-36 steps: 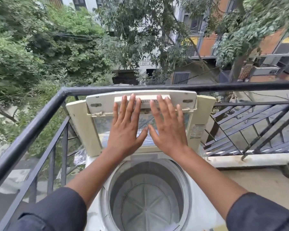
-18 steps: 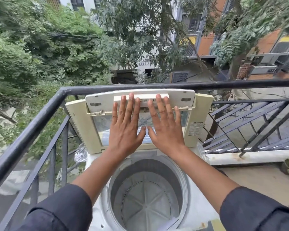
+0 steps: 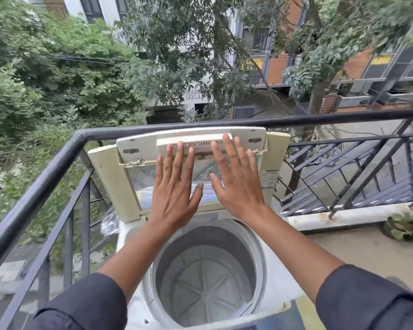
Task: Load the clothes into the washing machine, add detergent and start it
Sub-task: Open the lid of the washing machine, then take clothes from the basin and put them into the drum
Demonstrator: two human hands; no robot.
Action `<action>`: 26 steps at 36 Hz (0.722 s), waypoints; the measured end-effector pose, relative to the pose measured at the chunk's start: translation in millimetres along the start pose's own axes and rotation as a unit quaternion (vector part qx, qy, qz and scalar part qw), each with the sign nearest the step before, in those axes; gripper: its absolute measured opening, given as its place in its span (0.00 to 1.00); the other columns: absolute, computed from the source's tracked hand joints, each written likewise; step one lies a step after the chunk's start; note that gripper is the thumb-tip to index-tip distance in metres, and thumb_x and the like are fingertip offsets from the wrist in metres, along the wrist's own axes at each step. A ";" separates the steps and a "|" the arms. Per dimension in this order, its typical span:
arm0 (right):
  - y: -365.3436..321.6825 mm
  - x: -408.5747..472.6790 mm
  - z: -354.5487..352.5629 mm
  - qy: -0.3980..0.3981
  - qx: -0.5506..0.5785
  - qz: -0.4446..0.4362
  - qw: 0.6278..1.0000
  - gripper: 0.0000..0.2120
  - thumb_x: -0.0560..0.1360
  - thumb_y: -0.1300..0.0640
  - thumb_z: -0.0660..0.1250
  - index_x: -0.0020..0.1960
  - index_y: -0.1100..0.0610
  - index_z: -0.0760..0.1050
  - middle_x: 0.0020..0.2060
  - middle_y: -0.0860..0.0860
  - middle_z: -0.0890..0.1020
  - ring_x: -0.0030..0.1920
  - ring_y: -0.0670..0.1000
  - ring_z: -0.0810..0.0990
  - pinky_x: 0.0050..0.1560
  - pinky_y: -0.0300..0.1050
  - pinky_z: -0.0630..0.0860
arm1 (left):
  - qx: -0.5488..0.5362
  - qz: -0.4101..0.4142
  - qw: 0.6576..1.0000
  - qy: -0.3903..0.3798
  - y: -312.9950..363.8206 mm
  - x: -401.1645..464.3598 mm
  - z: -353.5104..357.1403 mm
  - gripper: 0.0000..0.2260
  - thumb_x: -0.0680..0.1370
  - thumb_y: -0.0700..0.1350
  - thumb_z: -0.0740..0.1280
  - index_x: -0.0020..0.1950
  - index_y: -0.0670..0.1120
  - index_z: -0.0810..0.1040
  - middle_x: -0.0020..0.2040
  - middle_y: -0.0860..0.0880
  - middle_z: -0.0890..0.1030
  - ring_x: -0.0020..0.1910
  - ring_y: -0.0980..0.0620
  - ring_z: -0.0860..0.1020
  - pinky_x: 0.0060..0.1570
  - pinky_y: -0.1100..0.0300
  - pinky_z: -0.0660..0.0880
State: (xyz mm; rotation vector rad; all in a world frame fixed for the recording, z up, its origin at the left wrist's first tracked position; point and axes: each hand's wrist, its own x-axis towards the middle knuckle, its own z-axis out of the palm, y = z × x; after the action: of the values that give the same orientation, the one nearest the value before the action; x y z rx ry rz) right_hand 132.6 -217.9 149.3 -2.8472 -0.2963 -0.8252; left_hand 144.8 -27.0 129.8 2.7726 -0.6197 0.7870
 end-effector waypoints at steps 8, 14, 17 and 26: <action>2.7 -28.1 -3.2 -0.014 -0.031 0.047 0.998 0.36 0.83 0.44 0.59 0.85 0.48 0.47 0.84 0.52 0.48 0.84 0.57 0.47 0.80 0.65 0.52 | -0.054 0.028 0.997 -0.055 9.1 -23.7 13.0 0.34 0.86 0.59 0.56 0.89 0.52 0.46 0.88 0.45 0.40 0.87 0.40 0.39 0.85 0.38 0.46; 9.9 -74.4 0.9 -0.030 -0.056 0.111 0.992 0.35 0.82 0.46 0.62 0.84 0.49 0.51 0.84 0.55 0.54 0.83 0.59 0.54 0.78 0.65 0.57 | -0.089 0.073 0.986 -0.122 21.0 -46.2 31.2 0.33 0.86 0.60 0.52 0.89 0.54 0.46 0.89 0.45 0.45 0.87 0.42 0.40 0.85 0.39 0.46; 18.3 -103.4 -0.7 -0.049 -0.055 0.158 0.985 0.35 0.81 0.45 0.63 0.84 0.49 0.54 0.83 0.56 0.58 0.82 0.60 0.58 0.77 0.65 0.59 | -0.120 0.102 0.974 -0.161 32.9 -52.7 36.7 0.32 0.86 0.59 0.53 0.88 0.54 0.45 0.89 0.46 0.46 0.87 0.44 0.39 0.85 0.42 0.45; 81.1 -179.5 -9.4 -0.110 -0.048 0.284 0.951 0.31 0.81 0.43 0.57 0.81 0.51 0.60 0.79 0.56 0.66 0.78 0.60 0.64 0.73 0.63 0.67 | -0.199 0.156 0.936 -0.246 100.2 -45.4 64.9 0.32 0.85 0.61 0.50 0.88 0.52 0.53 0.87 0.46 0.56 0.87 0.43 0.47 0.85 0.42 0.50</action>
State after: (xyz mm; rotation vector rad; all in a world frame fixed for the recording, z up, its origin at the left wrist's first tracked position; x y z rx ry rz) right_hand -1.9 -324.2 51.8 -2.8641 0.5352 -0.4131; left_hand 95.1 -120.0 57.9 2.5091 -1.1794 -0.0225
